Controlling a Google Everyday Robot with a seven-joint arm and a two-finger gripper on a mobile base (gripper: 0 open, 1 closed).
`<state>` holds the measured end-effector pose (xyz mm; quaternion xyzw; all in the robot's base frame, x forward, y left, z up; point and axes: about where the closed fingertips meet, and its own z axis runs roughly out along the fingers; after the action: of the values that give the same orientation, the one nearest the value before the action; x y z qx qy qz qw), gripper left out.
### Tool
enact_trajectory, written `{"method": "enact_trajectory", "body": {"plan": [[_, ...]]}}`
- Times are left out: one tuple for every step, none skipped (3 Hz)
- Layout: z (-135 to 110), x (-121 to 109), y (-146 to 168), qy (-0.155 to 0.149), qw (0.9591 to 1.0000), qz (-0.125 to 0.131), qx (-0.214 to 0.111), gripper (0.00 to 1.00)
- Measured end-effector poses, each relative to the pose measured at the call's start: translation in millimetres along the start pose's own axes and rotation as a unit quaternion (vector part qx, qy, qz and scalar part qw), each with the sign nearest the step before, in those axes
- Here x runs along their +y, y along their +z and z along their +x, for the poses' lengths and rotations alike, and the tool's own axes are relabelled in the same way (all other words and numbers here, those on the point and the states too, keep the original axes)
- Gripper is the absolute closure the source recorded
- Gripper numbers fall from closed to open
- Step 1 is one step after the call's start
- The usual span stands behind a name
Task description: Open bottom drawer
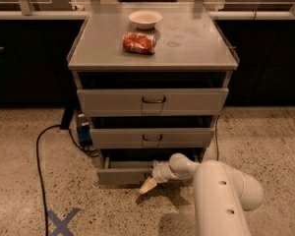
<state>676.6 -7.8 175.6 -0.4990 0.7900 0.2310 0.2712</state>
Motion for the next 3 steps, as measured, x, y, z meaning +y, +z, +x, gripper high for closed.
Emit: {"method": "enact_trajectory", "body": {"plan": [[6.9,21.1,-3.6,0.009,0.9998,-0.014,-0.013,0.0],[15.3,62.4,-15.5,0.022,0.9992,-0.029,-0.015,0.0],[15.5,63.0,-14.7,0.022,0.9992,-0.03,-0.015,0.0]]}}
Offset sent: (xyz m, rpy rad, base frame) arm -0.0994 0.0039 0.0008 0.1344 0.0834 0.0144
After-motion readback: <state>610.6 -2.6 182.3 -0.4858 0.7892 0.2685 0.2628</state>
